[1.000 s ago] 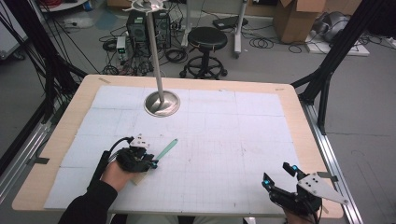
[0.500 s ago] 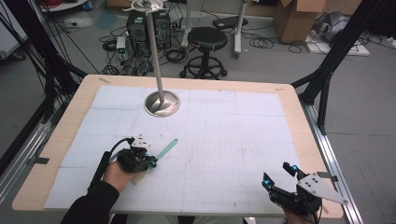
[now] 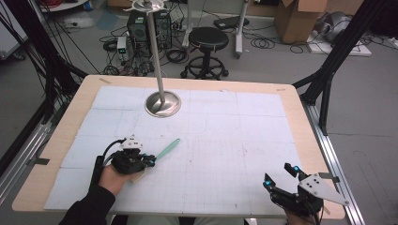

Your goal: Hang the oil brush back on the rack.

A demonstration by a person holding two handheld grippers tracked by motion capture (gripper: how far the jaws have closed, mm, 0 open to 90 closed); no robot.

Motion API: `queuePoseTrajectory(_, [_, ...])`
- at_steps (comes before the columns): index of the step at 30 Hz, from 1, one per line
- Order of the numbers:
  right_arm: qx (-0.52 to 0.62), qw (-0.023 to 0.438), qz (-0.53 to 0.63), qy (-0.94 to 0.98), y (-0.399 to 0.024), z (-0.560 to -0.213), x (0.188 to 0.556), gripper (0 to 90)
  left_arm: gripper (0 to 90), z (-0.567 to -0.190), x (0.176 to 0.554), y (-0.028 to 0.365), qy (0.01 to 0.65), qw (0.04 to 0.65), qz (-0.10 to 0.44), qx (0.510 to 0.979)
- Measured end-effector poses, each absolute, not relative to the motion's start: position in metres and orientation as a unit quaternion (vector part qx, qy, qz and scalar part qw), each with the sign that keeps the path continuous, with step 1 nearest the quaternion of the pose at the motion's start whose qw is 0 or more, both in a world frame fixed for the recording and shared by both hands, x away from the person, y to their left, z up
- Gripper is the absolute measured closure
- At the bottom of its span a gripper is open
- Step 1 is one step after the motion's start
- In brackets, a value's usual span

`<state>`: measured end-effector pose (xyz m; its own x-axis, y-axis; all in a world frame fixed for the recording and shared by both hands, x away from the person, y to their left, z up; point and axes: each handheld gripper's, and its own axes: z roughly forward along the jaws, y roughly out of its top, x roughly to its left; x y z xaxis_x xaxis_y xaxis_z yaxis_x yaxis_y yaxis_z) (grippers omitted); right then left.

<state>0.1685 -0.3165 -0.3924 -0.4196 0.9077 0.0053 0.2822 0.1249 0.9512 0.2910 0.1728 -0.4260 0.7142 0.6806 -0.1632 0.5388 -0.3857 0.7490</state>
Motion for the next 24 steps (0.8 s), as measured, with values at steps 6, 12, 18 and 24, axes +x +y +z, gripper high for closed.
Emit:
queuePoseTrajectory(6, [0.437,0.313,0.496,0.682,-0.316,-0.393,0.168,21.4,82.2,-0.415,0.282,0.178,0.359,0.464,0.089,0.805])
queuePoseTrajectory(12, [0.434,0.314,0.495,0.684,-0.314,-0.393,0.17,21.4,82.2,-0.407,0.266,0.18,0.329,0.518,0.093,0.784])
queuePoseTrajectory(18, [0.432,0.314,0.496,0.684,-0.312,-0.392,0.17,21.6,82.1,-0.398,0.256,0.185,0.321,0.572,0.093,0.749])
queuePoseTrajectory(24, [0.404,0.346,0.488,0.692,-0.302,-0.381,0.167,23.0,82.1,-0.382,0.247,0.192,0.301,0.607,0.107,0.727])
